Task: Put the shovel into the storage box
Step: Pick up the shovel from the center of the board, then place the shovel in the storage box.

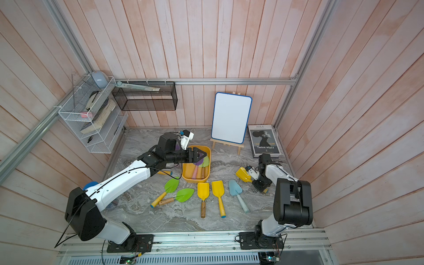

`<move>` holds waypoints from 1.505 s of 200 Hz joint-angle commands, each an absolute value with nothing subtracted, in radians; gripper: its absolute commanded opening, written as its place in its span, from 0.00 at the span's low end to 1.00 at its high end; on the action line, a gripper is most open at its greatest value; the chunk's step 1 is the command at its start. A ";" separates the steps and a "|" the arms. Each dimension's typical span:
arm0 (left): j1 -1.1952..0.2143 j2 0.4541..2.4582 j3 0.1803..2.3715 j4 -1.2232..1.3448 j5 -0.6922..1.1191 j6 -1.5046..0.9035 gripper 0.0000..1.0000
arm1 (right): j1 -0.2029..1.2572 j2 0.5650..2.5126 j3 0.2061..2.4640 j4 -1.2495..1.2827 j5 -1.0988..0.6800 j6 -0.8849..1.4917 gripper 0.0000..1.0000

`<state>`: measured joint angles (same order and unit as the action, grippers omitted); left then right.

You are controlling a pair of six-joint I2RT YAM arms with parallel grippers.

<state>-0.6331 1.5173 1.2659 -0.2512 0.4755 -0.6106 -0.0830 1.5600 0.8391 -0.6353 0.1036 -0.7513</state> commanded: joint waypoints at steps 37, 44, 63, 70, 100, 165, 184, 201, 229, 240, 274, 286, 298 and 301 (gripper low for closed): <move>-0.630 1.499 1.259 -0.203 0.494 -0.630 0.65 | -0.054 1.533 0.848 -0.635 0.058 -0.728 0.25; -0.630 1.493 1.254 -0.203 0.493 -0.632 0.65 | -0.046 1.528 0.850 -0.636 0.054 -0.724 0.22; -0.631 1.478 1.242 -0.201 0.490 -0.637 0.65 | -0.024 1.510 0.854 -0.642 0.037 -0.718 0.12; -0.632 1.474 1.237 -0.201 0.488 -0.638 0.65 | -0.019 1.502 0.858 -0.644 0.030 -0.714 0.05; -0.639 1.465 1.217 -0.206 0.479 -0.641 0.65 | -0.007 1.455 0.895 -0.655 -0.014 -0.689 0.00; -0.658 1.468 1.177 -0.173 0.442 -0.675 0.65 | 0.115 1.258 0.920 -0.616 -0.077 -0.560 0.00; -0.666 1.491 1.185 -0.156 0.423 -0.683 0.64 | 0.186 1.243 0.929 -0.603 -0.067 -0.460 0.00; -0.674 1.527 1.204 -0.147 0.413 -0.683 0.64 | 0.248 1.257 0.945 -0.588 -0.045 -0.345 0.00; -0.688 1.601 1.249 -0.135 0.397 -0.676 0.63 | 0.342 1.319 1.006 -0.593 -0.011 -0.140 0.00; -0.693 1.626 1.268 -0.133 0.389 -0.674 0.62 | 0.372 1.339 1.028 -0.593 0.000 -0.064 0.00; -0.704 1.671 1.296 -0.113 0.347 -0.667 0.62 | 0.440 1.346 1.042 -0.534 -0.003 0.113 0.00; -0.705 1.680 1.303 -0.105 0.329 -0.662 0.62 | 0.452 1.337 1.038 -0.507 -0.027 0.154 0.00; -0.706 1.687 1.310 -0.093 0.311 -0.658 0.62 | 0.461 1.329 1.037 -0.494 -0.040 0.181 0.00; -0.706 1.688 1.312 -0.090 0.306 -0.657 0.61 | 0.462 1.328 1.036 -0.493 -0.040 0.187 0.00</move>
